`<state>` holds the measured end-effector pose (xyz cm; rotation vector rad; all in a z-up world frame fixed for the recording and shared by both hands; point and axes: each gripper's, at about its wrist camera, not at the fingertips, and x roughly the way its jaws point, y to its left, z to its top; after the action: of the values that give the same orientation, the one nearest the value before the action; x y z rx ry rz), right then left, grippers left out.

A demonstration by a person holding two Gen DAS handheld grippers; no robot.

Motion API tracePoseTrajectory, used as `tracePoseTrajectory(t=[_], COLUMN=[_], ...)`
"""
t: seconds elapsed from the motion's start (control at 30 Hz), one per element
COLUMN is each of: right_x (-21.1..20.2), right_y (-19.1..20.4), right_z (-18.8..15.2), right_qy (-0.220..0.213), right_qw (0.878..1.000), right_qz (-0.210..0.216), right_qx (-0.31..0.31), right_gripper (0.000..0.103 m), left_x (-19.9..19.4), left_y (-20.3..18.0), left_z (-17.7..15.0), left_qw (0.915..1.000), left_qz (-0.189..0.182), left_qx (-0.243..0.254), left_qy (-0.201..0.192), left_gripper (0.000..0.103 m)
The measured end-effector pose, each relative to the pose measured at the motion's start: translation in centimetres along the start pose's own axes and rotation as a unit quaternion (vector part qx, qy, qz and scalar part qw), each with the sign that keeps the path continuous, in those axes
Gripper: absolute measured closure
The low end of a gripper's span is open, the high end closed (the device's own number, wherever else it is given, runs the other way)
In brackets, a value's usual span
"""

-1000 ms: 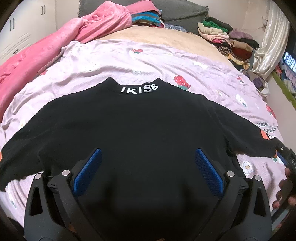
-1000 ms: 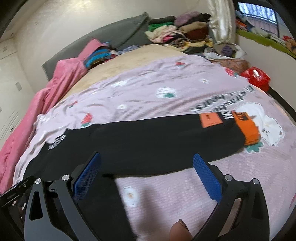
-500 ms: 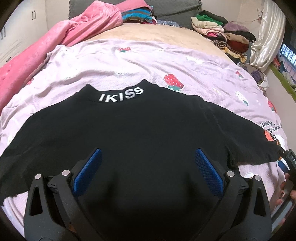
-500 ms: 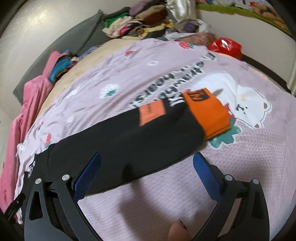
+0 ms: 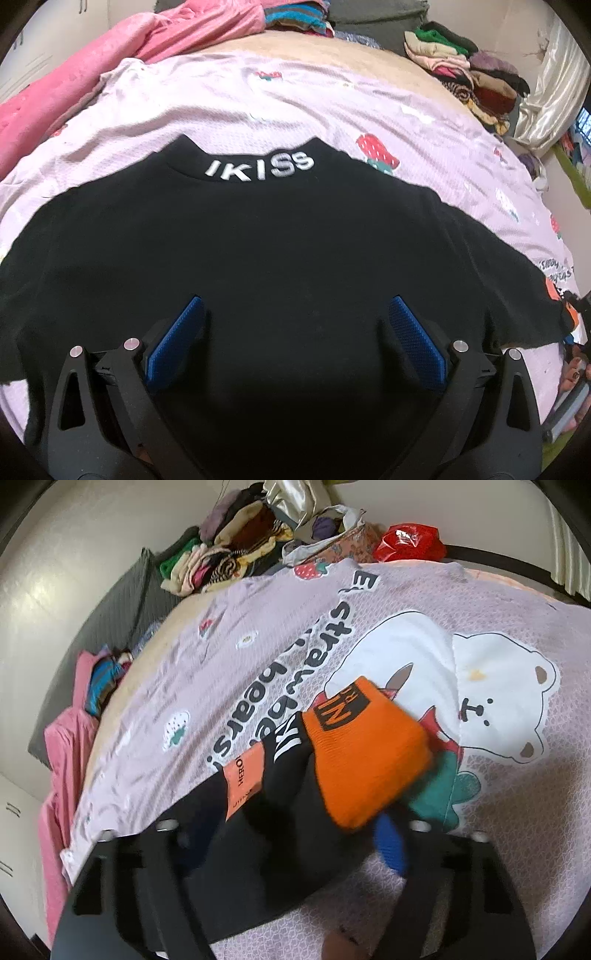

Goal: Fold small clothes
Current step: 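Grasp the orange sleeve cuff with the right tool and lift it, then carry the held sleeve across the shirt body toward the left tool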

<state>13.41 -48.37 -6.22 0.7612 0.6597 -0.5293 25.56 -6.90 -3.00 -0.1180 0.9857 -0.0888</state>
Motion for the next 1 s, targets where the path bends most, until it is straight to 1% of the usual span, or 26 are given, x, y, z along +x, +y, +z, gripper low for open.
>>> tracePoseTrajectory(t=[0.03,0.07,0.13,0.17,0.33,0.53,0.73,0.8,1.0], right_x=[-0.1,-0.4,-1.3,-1.7,-4.0,-6.3,-8.7,-9.2,-10.2], right_y=[-0.2,-0.4,-0.6,-0.5,1.1,4.2,8.5,9.7,14.0], right_z=[0.1,0.1,0.4,0.6,0.5,-0.2,-1.3,-1.8,-3.9], right_qy=[-0.003,-0.009,-0.028,-0.035,-0.058,-0.074,-0.080,-0.080,-0.072], right_qw=[1.000,1.000,0.999,0.999,0.995,0.988,0.974,0.969,0.956], right_qz=[0.003,0.008,0.024,0.031,0.070,0.105,0.158,0.170,0.195], right_qx=[0.003,0.007,0.006,0.002,-0.038,-0.085,-0.143,-0.158,-0.205], right_gripper=[0.058,0.064,0.082,0.083,0.084,0.085,0.085,0.085,0.085], left_x=[-0.6,-0.9,-1.6,-1.9,-3.7,-5.3,-6.4,-6.9,-8.0], left_y=[0.1,0.2,0.4,0.4,0.8,1.6,3.1,4.0,6.1], left_z=[0.0,0.0,0.1,0.2,0.3,0.6,1.1,1.2,1.3], left_qw=[1.0000,0.9999,0.9998,0.9998,0.9991,0.9986,0.9981,0.9974,0.9958], left_qz=[0.002,0.003,0.002,0.003,0.009,0.006,0.004,0.005,0.022], left_qx=[0.000,0.000,0.000,-0.001,-0.002,-0.007,-0.019,-0.031,-0.042], left_qy=[-0.007,-0.011,-0.018,-0.021,-0.042,-0.051,-0.059,-0.064,-0.078], left_gripper=[0.009,0.009,0.009,0.009,0.009,0.009,0.009,0.009,0.009])
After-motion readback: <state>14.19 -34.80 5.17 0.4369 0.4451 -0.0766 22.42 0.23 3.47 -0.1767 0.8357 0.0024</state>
